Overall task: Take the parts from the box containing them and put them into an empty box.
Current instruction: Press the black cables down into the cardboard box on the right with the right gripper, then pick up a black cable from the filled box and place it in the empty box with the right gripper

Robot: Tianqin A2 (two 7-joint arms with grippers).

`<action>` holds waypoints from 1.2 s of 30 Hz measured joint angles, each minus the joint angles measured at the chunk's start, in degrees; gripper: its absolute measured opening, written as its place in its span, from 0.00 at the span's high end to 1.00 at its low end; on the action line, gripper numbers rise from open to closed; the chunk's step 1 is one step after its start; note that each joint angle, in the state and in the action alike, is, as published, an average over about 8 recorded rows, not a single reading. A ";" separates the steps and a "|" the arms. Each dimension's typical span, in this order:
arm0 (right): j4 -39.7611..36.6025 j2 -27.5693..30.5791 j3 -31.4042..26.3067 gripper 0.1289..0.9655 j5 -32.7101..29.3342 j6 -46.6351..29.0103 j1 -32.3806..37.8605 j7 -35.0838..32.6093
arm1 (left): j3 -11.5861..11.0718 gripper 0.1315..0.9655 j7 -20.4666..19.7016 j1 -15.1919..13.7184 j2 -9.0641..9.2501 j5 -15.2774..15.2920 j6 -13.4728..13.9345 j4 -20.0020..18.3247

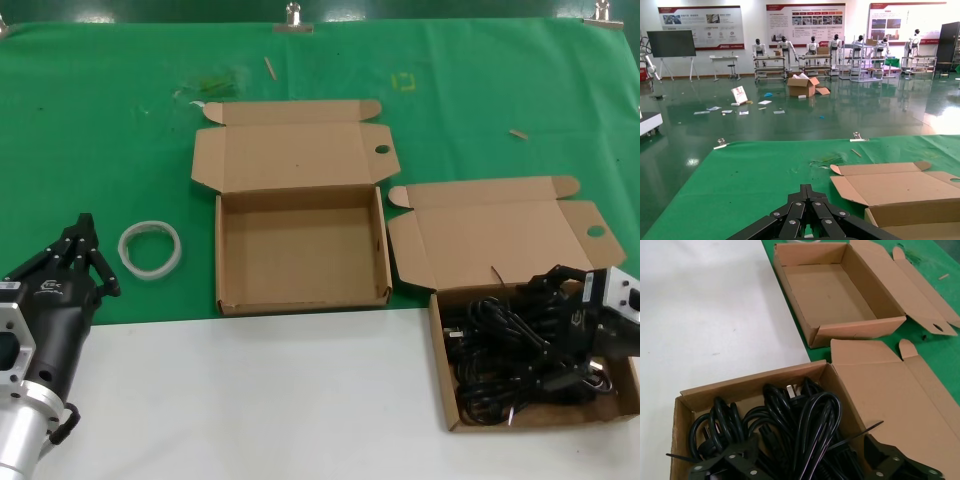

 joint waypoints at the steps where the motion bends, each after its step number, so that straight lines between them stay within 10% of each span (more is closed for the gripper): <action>1: -0.15 -0.05 -0.02 0.22 -0.04 0.02 0.03 -0.11 | 0.00 0.99 0.00 0.00 0.00 0.00 0.00 0.00; 18: -0.07 -0.33 -0.02 0.69 -0.72 0.59 0.26 -0.08 | 0.00 0.99 0.00 0.00 0.00 0.00 0.00 0.00; 36: 3.44 0.99 -0.01 0.91 -1.67 -0.21 0.62 2.33 | 0.00 0.99 0.00 0.00 0.00 0.00 0.00 0.00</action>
